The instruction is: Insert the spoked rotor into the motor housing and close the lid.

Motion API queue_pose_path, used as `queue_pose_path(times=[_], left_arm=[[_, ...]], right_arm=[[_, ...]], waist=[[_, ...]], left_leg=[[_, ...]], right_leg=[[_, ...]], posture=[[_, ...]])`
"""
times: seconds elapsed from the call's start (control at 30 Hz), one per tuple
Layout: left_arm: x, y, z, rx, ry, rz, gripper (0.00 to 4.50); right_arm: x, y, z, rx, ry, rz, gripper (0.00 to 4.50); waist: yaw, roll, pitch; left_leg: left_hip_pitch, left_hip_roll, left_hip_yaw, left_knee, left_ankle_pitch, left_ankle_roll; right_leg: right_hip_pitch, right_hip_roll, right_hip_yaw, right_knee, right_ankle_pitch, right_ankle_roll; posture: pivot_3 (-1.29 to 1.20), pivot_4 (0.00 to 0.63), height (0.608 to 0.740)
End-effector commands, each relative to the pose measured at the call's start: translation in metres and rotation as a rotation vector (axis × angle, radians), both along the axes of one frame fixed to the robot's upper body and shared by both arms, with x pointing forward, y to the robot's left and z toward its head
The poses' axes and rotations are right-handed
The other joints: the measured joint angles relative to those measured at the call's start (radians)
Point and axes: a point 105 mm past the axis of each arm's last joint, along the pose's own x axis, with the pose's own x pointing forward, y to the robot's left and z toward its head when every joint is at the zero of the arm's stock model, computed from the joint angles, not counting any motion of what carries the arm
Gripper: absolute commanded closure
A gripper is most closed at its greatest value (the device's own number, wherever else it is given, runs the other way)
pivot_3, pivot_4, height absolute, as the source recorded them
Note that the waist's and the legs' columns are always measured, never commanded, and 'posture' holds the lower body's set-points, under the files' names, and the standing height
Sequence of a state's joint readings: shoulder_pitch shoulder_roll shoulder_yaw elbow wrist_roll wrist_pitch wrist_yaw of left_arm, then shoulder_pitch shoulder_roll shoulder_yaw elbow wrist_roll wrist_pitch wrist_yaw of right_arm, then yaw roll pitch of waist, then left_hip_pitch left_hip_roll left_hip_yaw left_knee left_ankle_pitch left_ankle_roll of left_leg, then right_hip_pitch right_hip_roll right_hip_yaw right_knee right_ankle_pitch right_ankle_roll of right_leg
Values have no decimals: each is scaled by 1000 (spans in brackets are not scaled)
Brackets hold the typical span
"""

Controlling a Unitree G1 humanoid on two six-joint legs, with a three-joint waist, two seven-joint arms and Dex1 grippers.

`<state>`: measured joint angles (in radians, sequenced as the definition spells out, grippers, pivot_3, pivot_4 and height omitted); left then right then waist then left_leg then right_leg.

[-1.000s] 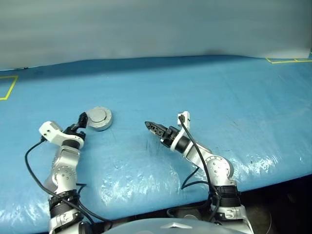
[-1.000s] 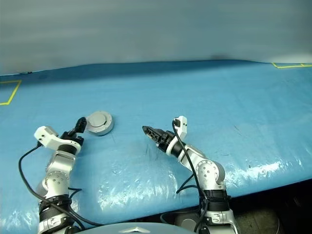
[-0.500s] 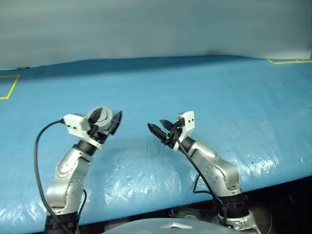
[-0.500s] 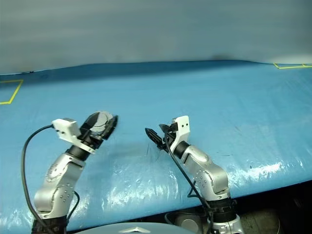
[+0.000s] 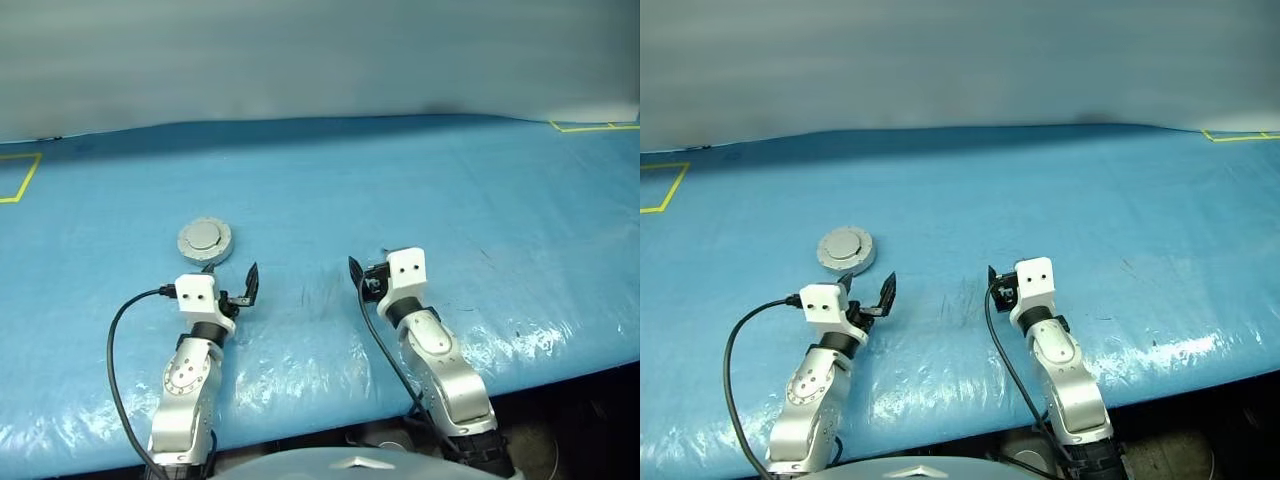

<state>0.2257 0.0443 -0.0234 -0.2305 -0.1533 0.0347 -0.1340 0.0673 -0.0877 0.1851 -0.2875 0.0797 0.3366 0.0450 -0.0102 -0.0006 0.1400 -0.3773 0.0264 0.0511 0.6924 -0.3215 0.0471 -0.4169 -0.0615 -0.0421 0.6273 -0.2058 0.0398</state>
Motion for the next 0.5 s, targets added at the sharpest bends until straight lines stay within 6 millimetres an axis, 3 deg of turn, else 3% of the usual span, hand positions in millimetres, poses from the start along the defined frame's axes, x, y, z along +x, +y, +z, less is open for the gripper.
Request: queue_pose_path(times=[0.03, 0.5], left_arm=[[0, -4, 12, 12, -62, -12, 20], [3, -9, 18, -24, -76, -47, 20]], right_arm=[[-1, 1, 11, 23, -49, -11, 860], [2, 5, 15, -37, -91, 7, 860]], waist=[[0, 0, 0], [0, 0, 0]], left_leg=[[0, 0, 0, 0, 0, 0], [0, 0, 0, 0, 0, 0]], right_leg=[[0, 0, 0, 0, 0, 0], [0, 0, 0, 0, 0, 0]], posture=[[0, 150, 740], [0, 150, 740]])
